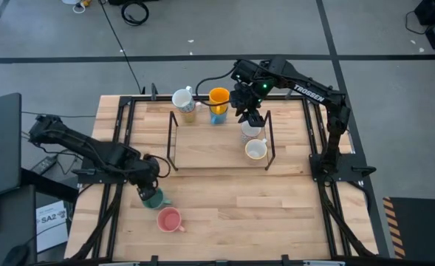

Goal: Place coffee mugs
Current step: Put the green mug on the shelf

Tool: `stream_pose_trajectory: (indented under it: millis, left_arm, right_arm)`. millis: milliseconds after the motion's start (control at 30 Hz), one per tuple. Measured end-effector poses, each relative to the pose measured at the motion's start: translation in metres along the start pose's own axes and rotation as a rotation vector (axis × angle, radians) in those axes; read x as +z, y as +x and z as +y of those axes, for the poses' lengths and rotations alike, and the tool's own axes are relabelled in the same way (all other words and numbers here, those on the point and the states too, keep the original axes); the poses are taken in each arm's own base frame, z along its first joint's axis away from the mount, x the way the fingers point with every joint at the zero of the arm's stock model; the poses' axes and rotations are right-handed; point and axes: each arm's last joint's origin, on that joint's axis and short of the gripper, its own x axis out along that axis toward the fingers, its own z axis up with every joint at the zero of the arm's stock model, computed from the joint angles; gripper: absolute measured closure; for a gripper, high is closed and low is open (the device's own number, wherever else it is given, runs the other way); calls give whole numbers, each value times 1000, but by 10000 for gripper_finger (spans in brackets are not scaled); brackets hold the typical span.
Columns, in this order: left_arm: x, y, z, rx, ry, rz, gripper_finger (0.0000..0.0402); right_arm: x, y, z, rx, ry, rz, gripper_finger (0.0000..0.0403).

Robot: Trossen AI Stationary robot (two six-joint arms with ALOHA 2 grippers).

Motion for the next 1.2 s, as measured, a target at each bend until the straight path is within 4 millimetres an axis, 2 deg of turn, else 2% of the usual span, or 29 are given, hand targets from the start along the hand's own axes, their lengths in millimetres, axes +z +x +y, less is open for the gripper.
stream_pose_trajectory:
  millis: [400, 533, 767, 967, 1100, 1200]
  left_arm:
    - [10, 32, -9, 160, -8, 65, 248]
    - [11, 37, -10, 182, -11, 79, 264]
    - [11, 37, -10, 182, -9, 79, 313]
    - [11, 37, -10, 170, 32, 98, 372]
    - [13, 30, -11, 171, 53, 119, 375]
    - [16, 16, -15, 178, 46, 128, 375]
  right_arm:
    - [-1, 0, 0, 5, 4, 9, 254]
    - [-1, 0, 1, 5, 4, 10, 254]
    - [-1, 0, 1, 6, 5, 10, 254]
    - [-4, 0, 3, 27, 20, 41, 254]
    - [-9, 0, 6, 61, 41, 90, 254]
    - [-9, -1, 7, 69, 29, 90, 254]
